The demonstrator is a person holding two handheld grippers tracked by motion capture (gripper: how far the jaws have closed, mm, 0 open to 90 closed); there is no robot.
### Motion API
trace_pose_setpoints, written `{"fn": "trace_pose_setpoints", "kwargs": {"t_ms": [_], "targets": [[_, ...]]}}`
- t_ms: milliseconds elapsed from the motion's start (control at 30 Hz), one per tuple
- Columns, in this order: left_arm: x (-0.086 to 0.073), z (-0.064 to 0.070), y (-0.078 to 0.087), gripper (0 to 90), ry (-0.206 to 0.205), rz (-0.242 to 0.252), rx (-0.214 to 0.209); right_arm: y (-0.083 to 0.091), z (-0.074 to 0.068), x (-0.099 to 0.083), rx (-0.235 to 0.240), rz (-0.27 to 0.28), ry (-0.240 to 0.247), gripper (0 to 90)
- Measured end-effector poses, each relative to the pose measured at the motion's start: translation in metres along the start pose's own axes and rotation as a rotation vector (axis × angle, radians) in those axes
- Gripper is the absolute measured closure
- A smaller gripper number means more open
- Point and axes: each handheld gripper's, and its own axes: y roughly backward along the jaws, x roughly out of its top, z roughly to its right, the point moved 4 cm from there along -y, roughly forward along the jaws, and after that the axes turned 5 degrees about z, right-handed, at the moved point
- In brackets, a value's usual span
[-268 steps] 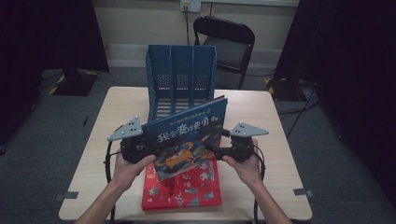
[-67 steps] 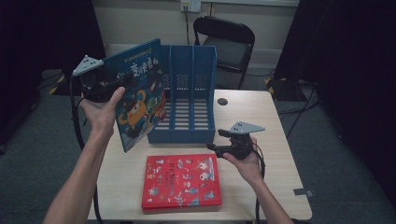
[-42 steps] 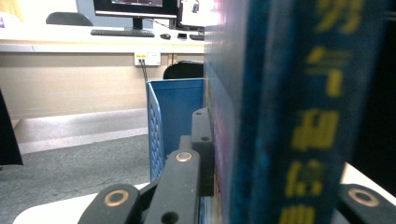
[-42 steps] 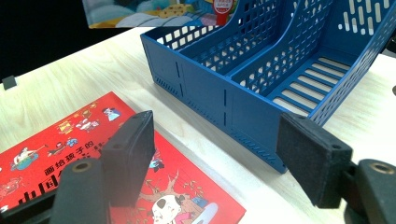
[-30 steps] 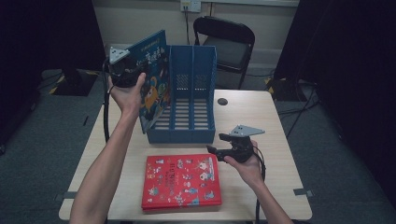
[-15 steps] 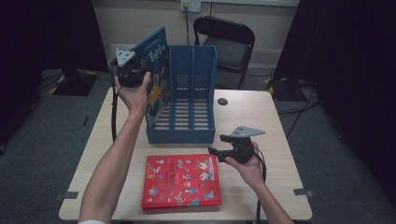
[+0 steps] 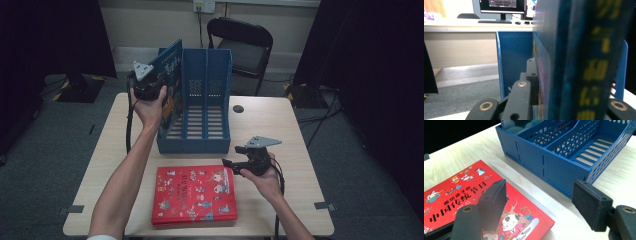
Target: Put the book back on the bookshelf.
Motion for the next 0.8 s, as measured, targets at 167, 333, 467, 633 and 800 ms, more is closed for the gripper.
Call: {"fn": "trace_pose_setpoints", "kwargs": {"t_ms": [167,333,467,633,800], "targets": [[-0.011,-0.003,0.006,83.0,0.001,-0.004,-0.011,-0.003,0.000,-0.001,0.000,-0.008,-0.004,28.0],[-0.013,0.000,0.013,81.4,-0.014,-0.037,-0.039,-0.005,-0.002,-0.002,0.004,-0.016,0.003,28.0],[-0.015,0.004,0.023,80.4,-0.044,-0.082,-0.056,-0.007,-0.003,-0.002,0.003,-0.025,0.002,28.0],[-0.019,-0.001,0.030,79.4,-0.043,-0.108,-0.061,-0.008,-0.004,-0.002,0.005,-0.026,0.006,27.9],[-0.017,-0.003,0.034,73.8,-0.012,-0.145,-0.109,-0.010,-0.003,-0.003,0.004,-0.034,0.005,27.9]]}}
